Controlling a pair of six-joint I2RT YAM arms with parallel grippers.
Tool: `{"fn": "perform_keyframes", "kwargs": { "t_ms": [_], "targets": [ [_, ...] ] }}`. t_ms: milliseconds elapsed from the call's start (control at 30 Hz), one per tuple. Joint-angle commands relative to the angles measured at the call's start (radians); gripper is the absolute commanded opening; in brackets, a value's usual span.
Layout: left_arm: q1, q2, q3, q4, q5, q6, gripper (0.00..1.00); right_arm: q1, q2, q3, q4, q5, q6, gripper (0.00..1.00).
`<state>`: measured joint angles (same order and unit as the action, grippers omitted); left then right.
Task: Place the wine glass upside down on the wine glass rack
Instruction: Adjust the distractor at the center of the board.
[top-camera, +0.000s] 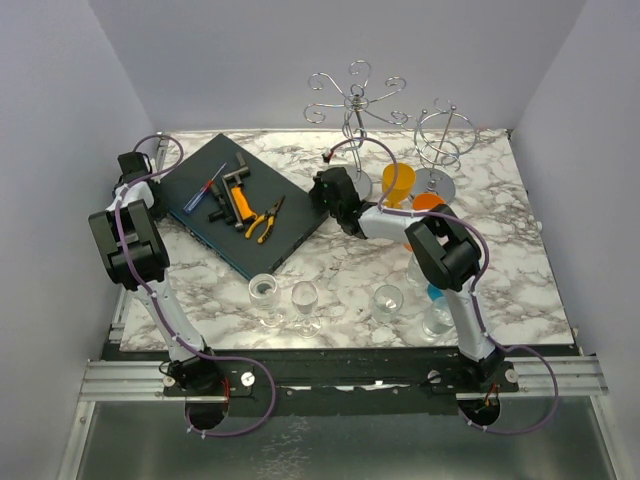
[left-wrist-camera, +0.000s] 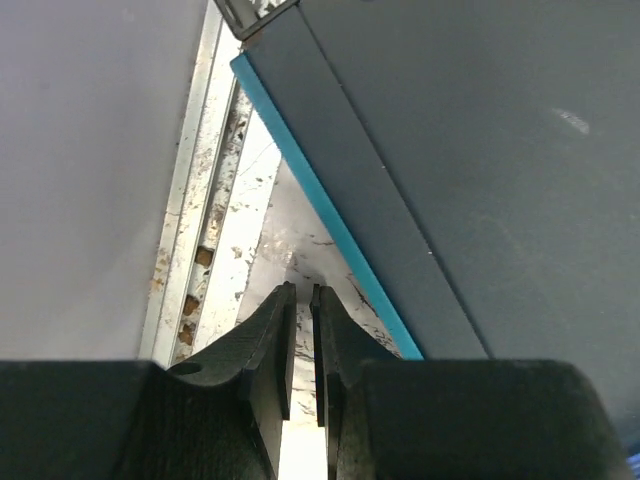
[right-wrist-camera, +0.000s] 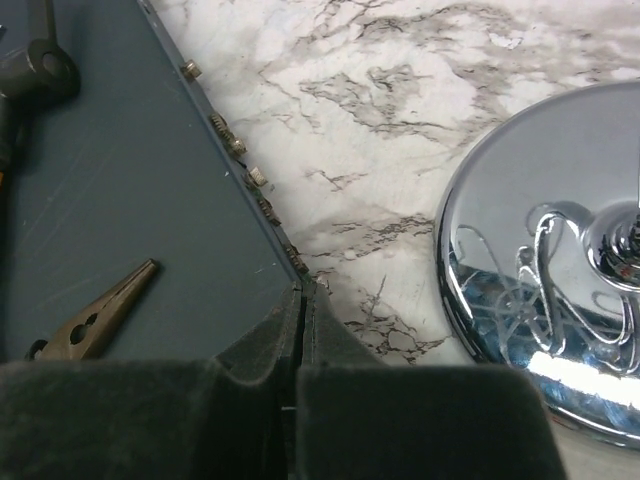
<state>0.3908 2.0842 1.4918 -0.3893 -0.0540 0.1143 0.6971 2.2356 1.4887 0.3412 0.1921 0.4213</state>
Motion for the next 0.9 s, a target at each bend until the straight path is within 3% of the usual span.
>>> {"fn": "perform_keyframes", "kwargs": {
  "t_ms": [0,433,867],
  "targets": [
    [-0.007,0.042,-0.023,-0.047,0.116,-0.034,0.2,0.123,0.07,-0.093,-0.245,-0.427,0.079,0.0],
    [-0.003,0.022,-0.018,-0.051,0.1,-0.033,0.2,0.172,0.08,-0.139,-0.189,-0.57,0.154,0.0],
    [-0.05,0.12,0.132,-0.08,0.071,-0.048,0.2,0.254,0.104,-0.079,-0.258,-0.614,0.088,0.0]
  ]
}}
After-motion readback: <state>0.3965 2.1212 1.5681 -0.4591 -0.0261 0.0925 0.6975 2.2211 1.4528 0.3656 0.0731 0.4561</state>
